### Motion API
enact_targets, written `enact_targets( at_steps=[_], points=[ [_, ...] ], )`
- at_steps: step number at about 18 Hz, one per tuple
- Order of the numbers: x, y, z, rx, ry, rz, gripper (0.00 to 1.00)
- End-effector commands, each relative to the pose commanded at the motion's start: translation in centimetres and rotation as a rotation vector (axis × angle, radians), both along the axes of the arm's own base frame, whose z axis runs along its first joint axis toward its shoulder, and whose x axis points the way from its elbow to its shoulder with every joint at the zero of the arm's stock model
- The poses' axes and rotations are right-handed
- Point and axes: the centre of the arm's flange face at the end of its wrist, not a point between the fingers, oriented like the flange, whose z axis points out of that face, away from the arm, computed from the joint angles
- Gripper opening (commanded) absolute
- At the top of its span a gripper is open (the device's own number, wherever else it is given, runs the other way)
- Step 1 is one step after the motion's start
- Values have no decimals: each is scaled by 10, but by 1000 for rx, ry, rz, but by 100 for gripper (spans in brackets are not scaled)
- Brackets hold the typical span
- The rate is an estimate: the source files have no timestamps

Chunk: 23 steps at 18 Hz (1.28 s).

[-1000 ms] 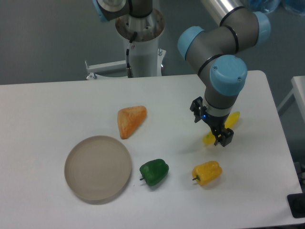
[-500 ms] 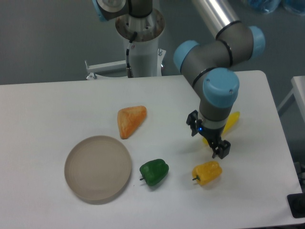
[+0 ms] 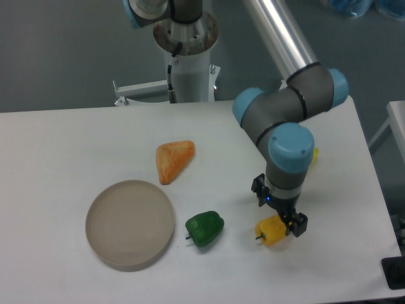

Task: Pick up the yellow pepper from the table
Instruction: 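Close the gripper around the yellow pepper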

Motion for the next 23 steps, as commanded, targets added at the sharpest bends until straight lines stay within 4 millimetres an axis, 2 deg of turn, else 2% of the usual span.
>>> enact_targets(
  at_steps=[3,8,14,16,19,21,22,23],
  points=[
    [-1,2,-12,-12,-9,3,100],
    [0,3,-14,-14,-11,2,100],
    [1,7,-38,-35,-35,-8,100],
    [1,8,-47,-47,-40,-61,100],
    [1,8,-46,-51,-35,-76,100],
    [1,9,-42,-39,-42,-65,52],
    [0,9,-40,-36,-41,-64,34],
    [2,9,-38,-36,-41,-65,28]
  ],
)
